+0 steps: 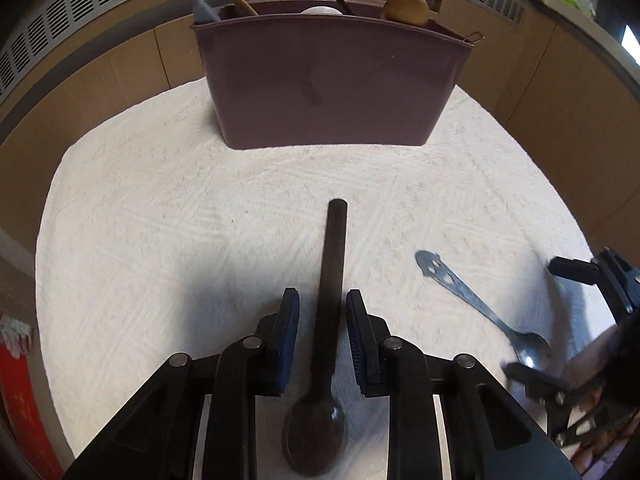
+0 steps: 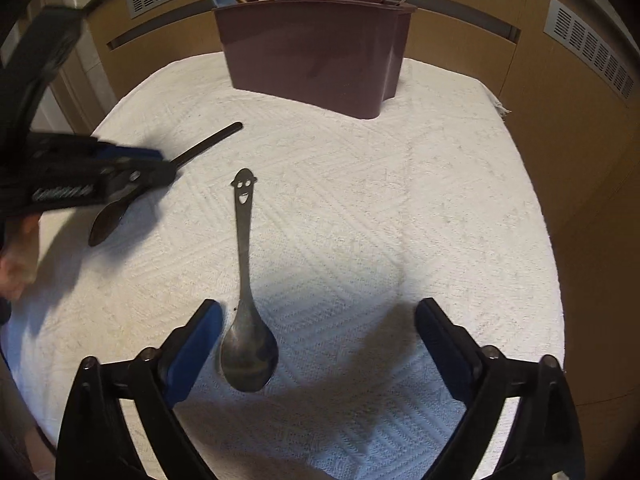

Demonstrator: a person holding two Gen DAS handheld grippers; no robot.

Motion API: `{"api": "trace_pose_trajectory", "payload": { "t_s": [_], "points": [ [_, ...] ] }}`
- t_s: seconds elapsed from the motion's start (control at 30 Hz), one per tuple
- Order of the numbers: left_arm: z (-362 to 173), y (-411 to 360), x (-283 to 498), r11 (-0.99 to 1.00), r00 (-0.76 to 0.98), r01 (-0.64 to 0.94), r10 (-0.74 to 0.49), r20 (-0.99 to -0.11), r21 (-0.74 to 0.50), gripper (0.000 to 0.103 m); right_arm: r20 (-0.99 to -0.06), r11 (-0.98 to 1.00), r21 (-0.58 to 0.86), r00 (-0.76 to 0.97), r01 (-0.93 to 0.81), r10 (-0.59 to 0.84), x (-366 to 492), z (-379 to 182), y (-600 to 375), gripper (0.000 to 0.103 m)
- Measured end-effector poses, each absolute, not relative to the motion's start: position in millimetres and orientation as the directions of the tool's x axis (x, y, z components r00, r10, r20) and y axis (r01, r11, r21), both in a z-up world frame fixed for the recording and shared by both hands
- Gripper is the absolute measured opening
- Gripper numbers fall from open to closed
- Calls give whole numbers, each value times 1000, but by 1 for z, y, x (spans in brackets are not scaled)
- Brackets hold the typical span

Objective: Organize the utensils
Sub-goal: 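Grasp the dark-handled spoon with the left tool while the right tool grasps the smiley-face spoon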

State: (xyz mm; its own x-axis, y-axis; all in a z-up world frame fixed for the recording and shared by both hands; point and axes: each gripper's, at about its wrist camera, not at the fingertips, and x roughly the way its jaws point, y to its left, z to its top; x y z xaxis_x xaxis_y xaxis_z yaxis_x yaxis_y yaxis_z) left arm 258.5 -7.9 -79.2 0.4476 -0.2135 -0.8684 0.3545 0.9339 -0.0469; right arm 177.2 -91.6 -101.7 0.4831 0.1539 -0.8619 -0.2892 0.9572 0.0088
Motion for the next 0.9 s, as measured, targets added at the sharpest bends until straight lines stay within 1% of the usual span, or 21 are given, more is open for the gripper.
{"api": "trace_pose_trajectory", "payload": {
  "t_s": [0.23,0.3,0.37,0.57,0.67,0.7,0.73,0.77,0.8,0.83,0.87,0.9],
  "points": [
    [-80,-12,267,930,404,363,-222,-887,-67,25,-862,946,3,478,-323,166,175,-101,-91,103],
    [-78,-9,263,932,395,354,-221,-892,-74,23,-866,946,5,472,-325,167,175,-101,-91,103],
    [-78,-4,252,934,384,349,-222,-896,-82,21,-869,945,4,466,-327,165,176,-101,-90,103],
    [-79,13,201,922,336,366,-256,-906,-125,21,-866,943,-1,472,-333,166,178,-101,-89,103],
    [-78,17,182,916,322,374,-272,-907,-142,21,-872,931,3,454,-366,181,184,-99,-84,103],
    [-77,18,178,917,322,372,-277,-905,-148,21,-868,926,3,459,-376,189,186,-97,-82,99],
    [-77,19,177,917,323,369,-279,-904,-151,22,-859,923,-4,474,-385,194,187,-95,-78,89],
    [-77,20,175,918,326,366,-282,-902,-154,22,-849,917,-26,493,-398,190,190,-92,-72,83],
    [-76,21,174,918,328,362,-285,-901,-159,22,-844,909,-52,505,-414,181,193,-91,-65,72],
    [-77,22,175,920,328,356,-290,-899,-167,22,-841,901,-65,510,-430,182,197,-90,-59,65],
    [-77,24,175,920,327,351,-296,-897,-175,22,-838,894,-73,513,-442,186,200,-89,-54,61],
    [-76,25,175,919,325,349,-301,-897,-181,23,-839,888,-71,509,-455,193,206,-89,-47,53]
  ]
}}
